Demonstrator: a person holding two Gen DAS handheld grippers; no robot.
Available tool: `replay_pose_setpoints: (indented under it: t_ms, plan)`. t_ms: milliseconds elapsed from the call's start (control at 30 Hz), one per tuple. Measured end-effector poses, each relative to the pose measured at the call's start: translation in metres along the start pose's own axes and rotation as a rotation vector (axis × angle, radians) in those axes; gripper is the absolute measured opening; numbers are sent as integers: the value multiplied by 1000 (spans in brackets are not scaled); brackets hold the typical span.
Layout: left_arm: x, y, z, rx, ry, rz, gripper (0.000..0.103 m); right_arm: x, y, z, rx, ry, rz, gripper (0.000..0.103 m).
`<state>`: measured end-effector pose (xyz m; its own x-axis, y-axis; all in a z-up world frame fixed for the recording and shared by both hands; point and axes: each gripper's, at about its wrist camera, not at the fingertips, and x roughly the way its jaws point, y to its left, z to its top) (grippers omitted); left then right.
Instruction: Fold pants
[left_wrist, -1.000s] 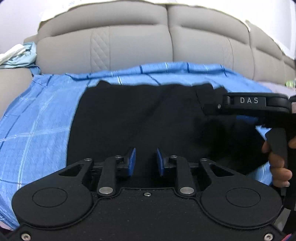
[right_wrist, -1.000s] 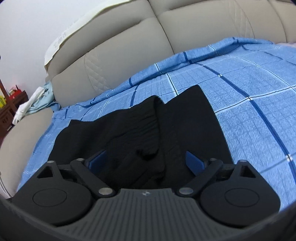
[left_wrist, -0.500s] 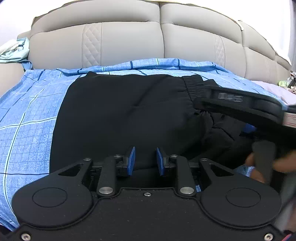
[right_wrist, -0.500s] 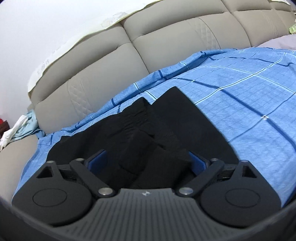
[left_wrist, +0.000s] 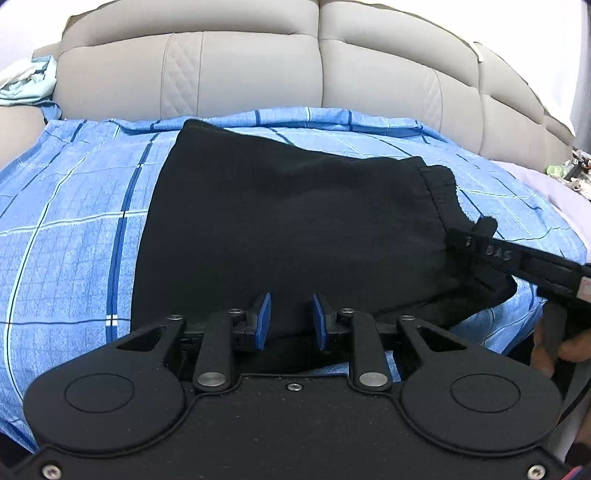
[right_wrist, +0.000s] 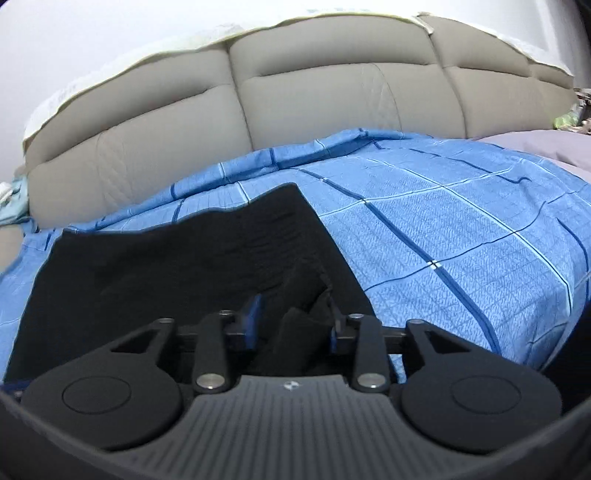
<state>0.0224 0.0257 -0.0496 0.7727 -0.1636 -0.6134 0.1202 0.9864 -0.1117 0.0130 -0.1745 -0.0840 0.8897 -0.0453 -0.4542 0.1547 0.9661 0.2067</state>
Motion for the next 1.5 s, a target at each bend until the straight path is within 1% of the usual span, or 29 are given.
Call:
replay_pose_setpoints:
  t_ms: [33, 100, 200, 333, 433, 467, 500, 533, 567, 600, 667, 733, 767, 800, 833, 900, 933, 967, 1000, 1067, 1100, 1133, 1200, 1233, 1267, 1300, 1367, 1467, 1500]
  plan:
    - [-1, 0, 2, 7, -5, 3, 23, -1, -2, 3, -10, -6, 10, 65]
    - [-6, 4, 9, 26, -30, 14, 23, -6, -6, 9, -33, -47, 18, 74]
    - [-9, 16, 28, 32, -86, 13, 24, -6, -19, 26, -29, -96, 52, 81]
    - [0, 29, 60, 46, -150, 43, 25, 12, -27, 53, -29, -114, 62, 82]
    - [19, 34, 81, 65, -179, 54, 26, 42, -20, 70, -96, -29, 118, 82]
    - [29, 37, 87, 63, -178, 52, 26, 49, -15, 72, -130, -16, 130, 81]
    - [38, 39, 93, 61, -177, 49, 26, 54, -11, 72, -165, -5, 142, 72]
    - [46, 40, 95, 61, -177, 51, 26, 59, -5, 71, -200, 8, 153, 60]
    - [56, 42, 98, 62, -179, 61, 26, 62, 0, 68, -228, 18, 160, 54]
    - [65, 43, 100, 65, -178, 71, 26, 65, 4, 66, -248, 30, 176, 46]
    - [84, 48, 97, 63, -163, 104, 26, 70, 8, 61, -281, 34, 180, 44]
    - [100, 55, 92, 47, -128, 131, 25, 75, 6, 57, -290, 17, 156, 44]
    - [104, 58, 89, 40, -138, 131, 25, 76, 4, 55, -282, 7, 146, 44]
    - [104, 58, 85, 48, -157, 128, 25, 77, 3, 54, -273, -3, 139, 47]
    - [104, 57, 84, 59, -156, 133, 25, 77, 2, 53, -272, -16, 125, 57]
    - [103, 54, 83, 89, -154, 157, 26, 77, 6, 49, -308, -49, 92, 64]
    - [102, 53, 83, 102, -153, 171, 27, 77, 8, 47, -330, -63, 71, 71]
    - [100, 53, 84, 104, -153, 184, 33, 77, 10, 47, -348, -72, 55, 73]
    - [97, 54, 86, 98, -156, 184, 37, 78, 8, 49, -355, -71, 54, 79]
    - [89, 60, 90, 74, -179, 176, 48, 86, -3, 58, -312, -27, 90, 87]
    - [86, 65, 93, 56, -189, 172, 51, 91, -11, 63, -281, 0, 111, 92]
    - [83, 69, 96, 38, -191, 165, 54, 98, -18, 69, -251, 37, 144, 95]
    - [82, 81, 104, 0, -171, 141, 56, 112, -35, 78, -187, 115, 242, 95]
    - [82, 88, 107, -19, -153, 125, 59, 116, -41, 80, -176, 133, 278, 96]
    - [86, 94, 111, -42, -120, 97, 63, 120, -44, 83, -188, 144, 308, 96]
    - [90, 100, 114, -62, -91, 73, 64, 122, -44, 84, -208, 152, 321, 95]
    - [96, 110, 115, -96, -45, 24, 66, 125, -44, 86, -227, 163, 353, 91]
    - [106, 120, 114, -151, 0, -39, 69, 125, -47, 86, -225, 165, 396, 86]
    - [110, 123, 113, -167, 6, -58, 70, 124, -48, 86, -219, 166, 408, 82]
